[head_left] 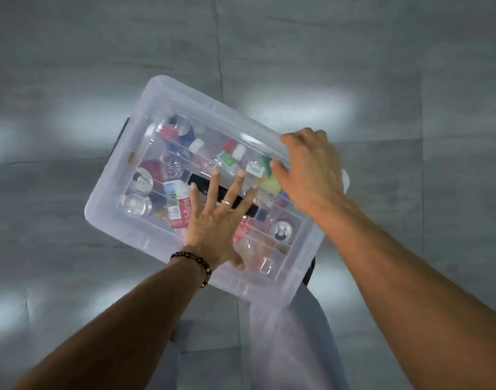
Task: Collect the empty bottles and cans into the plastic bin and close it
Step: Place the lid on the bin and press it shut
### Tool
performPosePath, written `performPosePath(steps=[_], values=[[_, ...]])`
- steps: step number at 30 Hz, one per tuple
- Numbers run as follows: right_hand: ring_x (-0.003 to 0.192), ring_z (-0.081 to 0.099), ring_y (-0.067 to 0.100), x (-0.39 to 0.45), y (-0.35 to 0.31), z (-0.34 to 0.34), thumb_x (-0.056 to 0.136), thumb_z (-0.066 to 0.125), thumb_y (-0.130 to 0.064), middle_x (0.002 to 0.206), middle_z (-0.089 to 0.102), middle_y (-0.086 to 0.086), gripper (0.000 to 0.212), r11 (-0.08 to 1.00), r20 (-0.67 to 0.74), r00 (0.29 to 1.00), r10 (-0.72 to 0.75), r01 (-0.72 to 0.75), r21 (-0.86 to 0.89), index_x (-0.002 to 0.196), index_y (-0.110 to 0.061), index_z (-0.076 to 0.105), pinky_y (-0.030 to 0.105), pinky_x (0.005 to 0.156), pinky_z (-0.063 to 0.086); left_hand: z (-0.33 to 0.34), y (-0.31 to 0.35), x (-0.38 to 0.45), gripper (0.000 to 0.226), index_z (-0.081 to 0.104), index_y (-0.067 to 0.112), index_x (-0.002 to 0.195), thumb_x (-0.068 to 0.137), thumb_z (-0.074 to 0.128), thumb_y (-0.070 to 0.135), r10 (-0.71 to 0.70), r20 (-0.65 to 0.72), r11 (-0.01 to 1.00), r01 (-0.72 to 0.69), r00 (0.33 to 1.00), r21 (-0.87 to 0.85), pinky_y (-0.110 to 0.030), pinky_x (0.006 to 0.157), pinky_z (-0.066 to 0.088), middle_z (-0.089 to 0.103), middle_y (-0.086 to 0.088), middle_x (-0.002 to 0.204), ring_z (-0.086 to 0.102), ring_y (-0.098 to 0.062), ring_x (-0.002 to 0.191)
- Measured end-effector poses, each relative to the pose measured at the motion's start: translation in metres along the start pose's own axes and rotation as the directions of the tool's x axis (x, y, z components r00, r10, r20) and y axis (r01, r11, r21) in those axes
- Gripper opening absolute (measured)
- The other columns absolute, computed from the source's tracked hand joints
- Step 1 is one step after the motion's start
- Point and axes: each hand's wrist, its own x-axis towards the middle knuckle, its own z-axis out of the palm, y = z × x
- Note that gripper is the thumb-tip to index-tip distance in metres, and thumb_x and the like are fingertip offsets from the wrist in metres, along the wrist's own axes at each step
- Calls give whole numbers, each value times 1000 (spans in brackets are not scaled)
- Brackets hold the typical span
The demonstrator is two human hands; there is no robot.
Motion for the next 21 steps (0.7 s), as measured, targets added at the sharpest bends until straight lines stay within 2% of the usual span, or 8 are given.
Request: performPosePath(steps=[3,5,7,11,14,16,18,21], values=[[135,31,31,40,-28,7,86,68,-28,155,26,10,69,936,209,931,-300,330,-126,147,-21,34,43,105,33,5,-3,-2,153,-35,26,142,46,71,79,-29,-16,999,29,999,-24,-66,109,-13,-39,-5,150,-35,-40,137],[142,21,32,56,-32,11,82,73,-35,162,5,7,83,889,346,877,-334,415,-195,150,-27,26,44,112,28,10,-4,-8,153,-34,23,142,47,72,78,-119,-37,989,116,992,-93,-62,110,-17,-36,-8,152,-34,-37,138],[143,17,33,62,-34,14,81,73,-41,162,-2,7,87,881,395,872,-288,403,-248,150,-30,22,46,112,27,11,-4,-22,155,-32,25,143,42,73,80,-287,-21,944,279,958,-177,-65,108,-18,-36,-12,152,-34,-40,138],[135,28,34,53,-47,17,83,73,-29,159,1,15,85,873,379,893,-245,373,-314,150,-25,21,47,104,36,8,-25,-48,153,-36,37,139,37,65,88,-524,94,771,518,847,-371,-75,102,-12,-44,-12,148,-37,-49,133],[133,31,34,57,-52,9,81,73,-40,157,7,16,84,843,420,878,-228,394,-367,148,-23,27,47,103,36,3,-40,-41,150,-40,39,136,41,65,88,-502,87,789,497,861,-361,-75,103,-12,-48,-14,144,-39,-54,128],[135,28,34,63,-61,0,75,78,-40,157,10,15,77,765,403,860,-312,479,-431,139,-19,40,50,107,31,-2,-39,-35,151,-39,38,137,43,71,81,-490,95,787,486,867,-379,-75,101,-15,-50,-15,142,-42,-56,125],[140,23,34,74,-87,-5,72,80,-38,157,15,14,75,682,379,795,-474,603,-413,134,-16,44,53,114,21,-3,-37,-34,151,-39,37,138,47,75,76,-480,117,775,483,869,-407,-75,99,-18,-51,-16,141,-44,-56,122],[147,14,29,108,-152,-2,75,76,-46,158,18,11,95,609,383,652,-655,755,-243,147,-12,26,47,119,7,4,-39,-34,150,-39,38,137,50,79,70,-494,92,761,481,865,-434,-74,97,-22,-51,-14,141,-47,-54,121]])
